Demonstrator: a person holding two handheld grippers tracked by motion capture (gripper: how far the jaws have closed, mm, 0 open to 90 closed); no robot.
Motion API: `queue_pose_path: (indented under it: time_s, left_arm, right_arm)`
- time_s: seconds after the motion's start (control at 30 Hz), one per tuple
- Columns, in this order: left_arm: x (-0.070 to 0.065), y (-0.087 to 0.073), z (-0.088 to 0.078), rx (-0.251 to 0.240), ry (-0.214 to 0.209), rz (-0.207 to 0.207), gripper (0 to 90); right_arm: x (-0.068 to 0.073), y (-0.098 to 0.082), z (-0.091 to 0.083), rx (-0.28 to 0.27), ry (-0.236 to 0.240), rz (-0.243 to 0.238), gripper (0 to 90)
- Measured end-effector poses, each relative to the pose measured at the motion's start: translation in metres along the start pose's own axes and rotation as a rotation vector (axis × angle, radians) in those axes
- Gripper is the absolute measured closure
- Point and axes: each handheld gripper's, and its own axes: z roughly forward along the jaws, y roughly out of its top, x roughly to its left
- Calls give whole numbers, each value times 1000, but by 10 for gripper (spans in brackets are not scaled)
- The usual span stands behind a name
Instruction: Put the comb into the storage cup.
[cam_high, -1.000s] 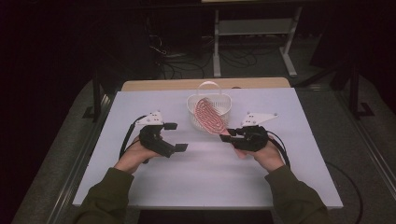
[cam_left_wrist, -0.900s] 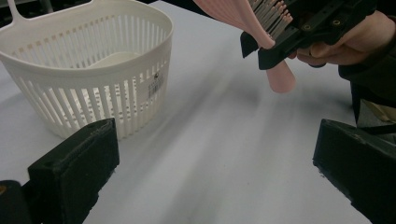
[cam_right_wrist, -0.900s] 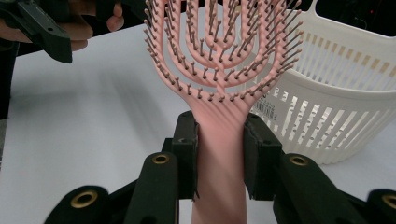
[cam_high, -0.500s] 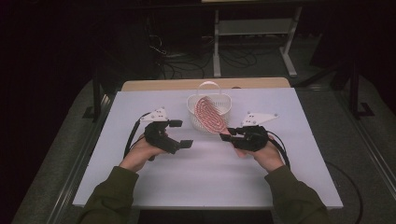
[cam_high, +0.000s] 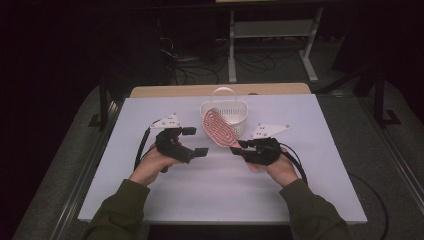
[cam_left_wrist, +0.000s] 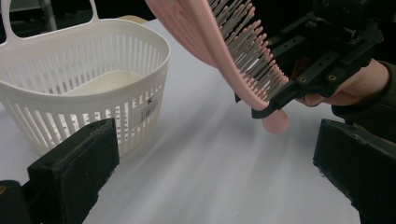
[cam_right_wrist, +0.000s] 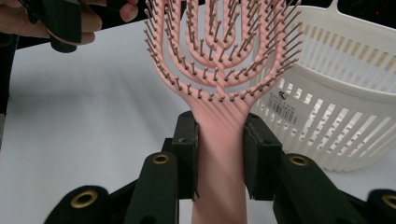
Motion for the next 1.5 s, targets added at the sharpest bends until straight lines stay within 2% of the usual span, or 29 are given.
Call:
queue_pose_path:
  time_s: [0.63, 0.8, 1.17, 1.5]
  left_arm:
    - [-7, 5, 3, 3, 47, 0, 1]
    - [-7, 5, 5, 3, 38, -12, 2]
    - [-7, 9, 4, -4, 48, -33, 3]
    - [-8, 9, 5, 4, 45, -33, 82]
  right_arm:
    - [15, 0, 14, 21, 31, -27, 688]
    - [19, -1, 18, 28, 40, -33, 688]
    - [24, -1, 24, 39, 41, -50, 687]
    - [29, -1, 29, 46, 40, -73, 687]
